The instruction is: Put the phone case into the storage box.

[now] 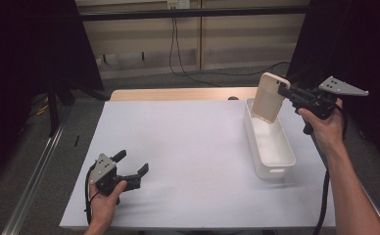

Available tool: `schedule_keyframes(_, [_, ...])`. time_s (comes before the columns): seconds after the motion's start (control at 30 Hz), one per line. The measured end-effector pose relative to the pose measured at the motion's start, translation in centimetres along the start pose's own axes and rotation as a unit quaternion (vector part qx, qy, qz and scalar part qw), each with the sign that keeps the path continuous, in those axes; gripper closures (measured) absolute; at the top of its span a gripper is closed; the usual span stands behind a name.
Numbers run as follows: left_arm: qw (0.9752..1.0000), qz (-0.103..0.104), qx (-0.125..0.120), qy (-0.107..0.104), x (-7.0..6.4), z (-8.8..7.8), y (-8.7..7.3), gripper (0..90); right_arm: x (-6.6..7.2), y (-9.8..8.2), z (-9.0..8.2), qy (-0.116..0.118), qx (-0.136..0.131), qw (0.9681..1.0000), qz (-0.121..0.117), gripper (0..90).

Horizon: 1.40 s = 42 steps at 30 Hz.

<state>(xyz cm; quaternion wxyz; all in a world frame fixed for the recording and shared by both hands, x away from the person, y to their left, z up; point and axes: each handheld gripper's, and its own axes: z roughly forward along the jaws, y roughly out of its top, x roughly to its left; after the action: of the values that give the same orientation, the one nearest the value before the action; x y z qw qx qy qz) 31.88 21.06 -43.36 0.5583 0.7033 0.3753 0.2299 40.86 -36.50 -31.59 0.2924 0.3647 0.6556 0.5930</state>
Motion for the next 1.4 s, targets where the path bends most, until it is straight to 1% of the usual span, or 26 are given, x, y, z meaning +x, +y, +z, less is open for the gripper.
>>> schedule_keyframes(0.3, [1.0000, 0.000, 0.002, 0.002, 0.1, 0.0, 0.0, 4.9, -0.8, -1.0, 1.0, -0.002, 0.012, 0.9999, 0.001, 80.6])
schedule_keyframes(0.33, [1.0000, -0.005, 0.002, 0.002, 0.0, 0.0, 0.0, 4.9, -0.9, -1.1, 1.1, -0.003, 0.012, 0.9999, -0.001, 80.6])
schedule_keyframes(0.4, [1.0000, -0.004, 0.003, 0.003, 0.0, 0.1, 0.0, 4.9, -1.2, -1.3, 1.4, -0.004, 0.014, 0.9999, 0.001, 80.6])
schedule_keyframes(0.43, [1.0000, -0.006, 0.002, 0.004, 0.0, 0.1, 0.0, 4.9, -1.4, -1.3, 1.5, -0.003, 0.018, 0.9998, -0.002, 80.6])
schedule_keyframes(0.53, [1.0000, -0.001, 0.004, 0.002, 0.0, 0.1, 0.0, 4.9, -1.8, -1.6, 2.0, -0.003, 0.020, 0.9998, -0.002, 80.6])
schedule_keyframes(0.73, [1.0000, -0.001, 0.004, 0.003, 0.1, 0.1, 0.0, 4.9, -2.6, -2.4, 2.8, -0.006, 0.025, 0.9997, 0.004, 80.6])
schedule_keyframes(0.8, [1.0000, -0.004, 0.003, 0.004, 0.0, 0.1, 0.0, 4.9, -2.9, -2.7, 3.0, -0.007, 0.025, 0.9996, 0.007, 80.6])
schedule_keyframes(0.83, [1.0000, -0.001, 0.004, 0.002, 0.1, 0.1, 0.0, 4.9, -3.0, -2.8, 3.0, -0.006, 0.026, 0.9996, 0.007, 80.6])
schedule_keyframes(0.93, [1.0000, -0.002, 0.005, 0.003, 0.1, 0.2, 0.0, 4.9, -3.1, -3.1, 3.4, -0.007, 0.027, 0.9996, 0.008, 80.6])
schedule_keyframes(1.0, [1.0000, -0.002, 0.004, 0.003, 0.0, 0.2, 0.0, 4.9, -3.1, -3.2, 3.6, -0.008, 0.033, 0.9994, 0.003, 80.6])
schedule_keyframes(1.1, [1.0000, 0.001, 0.006, 0.003, 0.1, 0.1, 0.0, 4.9, -3.2, -3.6, 3.9, -0.009, 0.035, 0.9993, 0.007, 80.6])
schedule_keyframes(1.17, [1.0000, 0.001, 0.006, 0.002, 0.1, 0.2, 0.0, 4.9, -3.4, -3.8, 4.0, -0.010, 0.037, 0.9993, 0.004, 80.6])
schedule_keyframes(1.2, [1.0000, -0.001, 0.006, 0.004, 0.1, 0.2, -0.1, 4.9, -3.4, -3.9, 4.1, -0.010, 0.036, 0.9993, 0.007, 80.6])
schedule_keyframes(1.4, [1.0000, -0.001, 0.005, 0.003, 0.1, 0.2, 0.0, 4.9, -3.5, -4.5, 4.6, -0.011, 0.041, 0.9991, 0.007, 80.6])
